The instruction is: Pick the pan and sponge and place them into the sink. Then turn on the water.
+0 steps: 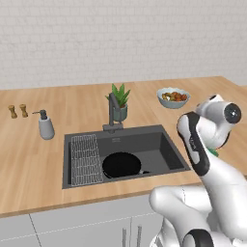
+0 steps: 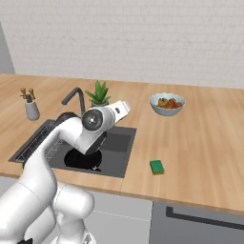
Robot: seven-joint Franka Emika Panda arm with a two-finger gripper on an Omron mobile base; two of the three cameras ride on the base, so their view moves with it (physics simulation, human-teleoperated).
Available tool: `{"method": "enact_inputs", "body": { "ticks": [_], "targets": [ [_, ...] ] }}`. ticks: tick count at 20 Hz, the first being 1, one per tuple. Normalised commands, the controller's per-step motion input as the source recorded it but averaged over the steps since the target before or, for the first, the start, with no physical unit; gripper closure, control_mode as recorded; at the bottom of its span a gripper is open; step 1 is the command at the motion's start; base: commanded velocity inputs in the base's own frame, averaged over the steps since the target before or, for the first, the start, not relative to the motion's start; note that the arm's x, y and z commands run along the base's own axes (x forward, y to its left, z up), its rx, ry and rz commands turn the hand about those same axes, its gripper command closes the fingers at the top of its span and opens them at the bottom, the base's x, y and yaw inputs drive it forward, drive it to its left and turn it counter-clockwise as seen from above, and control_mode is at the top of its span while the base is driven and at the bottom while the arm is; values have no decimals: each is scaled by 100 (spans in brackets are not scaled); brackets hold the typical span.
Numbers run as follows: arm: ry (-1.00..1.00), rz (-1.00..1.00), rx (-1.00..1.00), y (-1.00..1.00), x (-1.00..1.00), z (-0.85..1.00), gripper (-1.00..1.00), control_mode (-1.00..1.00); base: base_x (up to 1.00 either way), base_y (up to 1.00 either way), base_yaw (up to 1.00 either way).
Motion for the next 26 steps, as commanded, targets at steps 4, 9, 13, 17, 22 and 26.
{"method": "enact_inputs", "body": {
  "ticks": [4,9,13,17,22,26],
  "targets": [
    [45,-9,7,-8,-75,20,-100,-100,0,0,0],
    [49,-26,0,0,-49,-20,-100,-100,0,0,0],
    [27,-22,0,-12,-26,-55,-100,-100,0,0,0],
    [7,-11,6,-36,-8,-48,-100,-100,0,0,0],
    [0,0,4,-41,0,-30,-100,-100,0,0,0],
    [3,0,5,-44,4,-27,-100,-100,0,0,0]
  ]
}}
